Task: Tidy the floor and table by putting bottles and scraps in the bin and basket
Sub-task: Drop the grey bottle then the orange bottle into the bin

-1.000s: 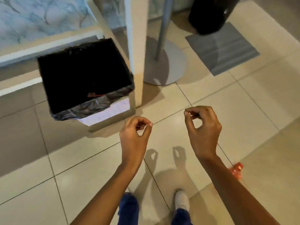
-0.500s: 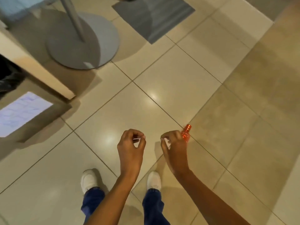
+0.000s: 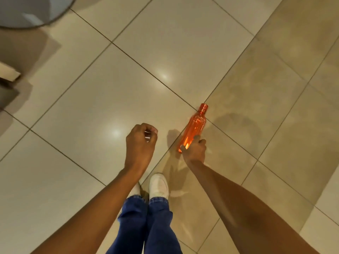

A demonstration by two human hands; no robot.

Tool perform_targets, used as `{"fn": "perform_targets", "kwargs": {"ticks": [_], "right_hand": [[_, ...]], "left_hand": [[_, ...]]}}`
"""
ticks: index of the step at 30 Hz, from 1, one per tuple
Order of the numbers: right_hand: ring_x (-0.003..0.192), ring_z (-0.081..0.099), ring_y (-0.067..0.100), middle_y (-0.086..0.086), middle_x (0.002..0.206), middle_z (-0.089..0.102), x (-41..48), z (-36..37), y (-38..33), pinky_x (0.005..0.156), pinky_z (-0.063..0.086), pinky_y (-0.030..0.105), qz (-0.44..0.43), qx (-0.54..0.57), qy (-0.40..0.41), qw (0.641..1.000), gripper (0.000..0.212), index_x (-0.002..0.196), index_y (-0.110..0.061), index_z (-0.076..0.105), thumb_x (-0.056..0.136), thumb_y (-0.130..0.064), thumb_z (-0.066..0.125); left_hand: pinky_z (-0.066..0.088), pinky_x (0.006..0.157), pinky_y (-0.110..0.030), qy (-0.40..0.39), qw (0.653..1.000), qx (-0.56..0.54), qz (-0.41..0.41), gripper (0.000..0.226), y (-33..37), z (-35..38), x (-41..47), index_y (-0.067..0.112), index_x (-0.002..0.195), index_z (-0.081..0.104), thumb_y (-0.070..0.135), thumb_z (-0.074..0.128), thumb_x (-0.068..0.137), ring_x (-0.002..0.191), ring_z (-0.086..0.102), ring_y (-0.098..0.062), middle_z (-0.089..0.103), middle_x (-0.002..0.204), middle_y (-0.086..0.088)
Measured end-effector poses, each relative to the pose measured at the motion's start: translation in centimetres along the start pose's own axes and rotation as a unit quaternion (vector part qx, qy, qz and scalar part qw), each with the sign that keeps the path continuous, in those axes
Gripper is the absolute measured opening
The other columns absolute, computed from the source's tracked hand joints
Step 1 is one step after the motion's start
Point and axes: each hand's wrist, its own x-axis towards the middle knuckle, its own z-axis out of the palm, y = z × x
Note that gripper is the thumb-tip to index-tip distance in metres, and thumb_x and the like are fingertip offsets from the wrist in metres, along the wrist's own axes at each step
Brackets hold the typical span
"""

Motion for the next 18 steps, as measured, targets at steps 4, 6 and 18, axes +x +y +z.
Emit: {"fn": "perform_targets", "kwargs": {"ticks": [4,6,18], "right_hand": [[0.123,0.041,0.040,0.018,0.136,0.035,6.2,5.1,0.3,0.098,0.043,0.048,0.125,0.077,-0.006,0.989,0.083,0.146,-0.010,0.019,0.084,-0.034,0.069],[0.123,0.040,0.041,0.018,0.141,0.030,8.6,7.4,0.4,0.098,0.043,0.050,0.151,0.072,-0.009,0.986,0.096,0.150,-0.016,0.008,0.081,-0.037,0.071],[0.113,0.051,0.044,0.020,0.132,0.038,10.3,8.0,1.7,0.090,0.047,0.050,0.124,0.065,0.009,0.990,0.105,0.148,-0.033,-0.002,0.076,-0.047,0.073]], "left_hand": [[0.042,0.066,0.001,-0.016,1.000,0.010,-0.002,0.009,-4.2,3.1,2.5,0.014,0.093,0.067,0.014,0.058,0.092,0.084,0.062,-0.009,0.066,0.101,-0.002],[0.043,0.066,-0.002,-0.027,0.999,0.021,-0.006,0.009,-6.0,4.4,4.0,0.016,0.090,0.066,0.015,0.057,0.092,0.083,0.062,-0.007,0.066,0.099,-0.001],[0.041,0.065,0.002,-0.083,0.996,0.027,0.010,0.010,-6.2,5.7,7.0,0.016,0.089,0.067,0.014,0.057,0.092,0.078,0.059,-0.001,0.065,0.097,0.001]]}}
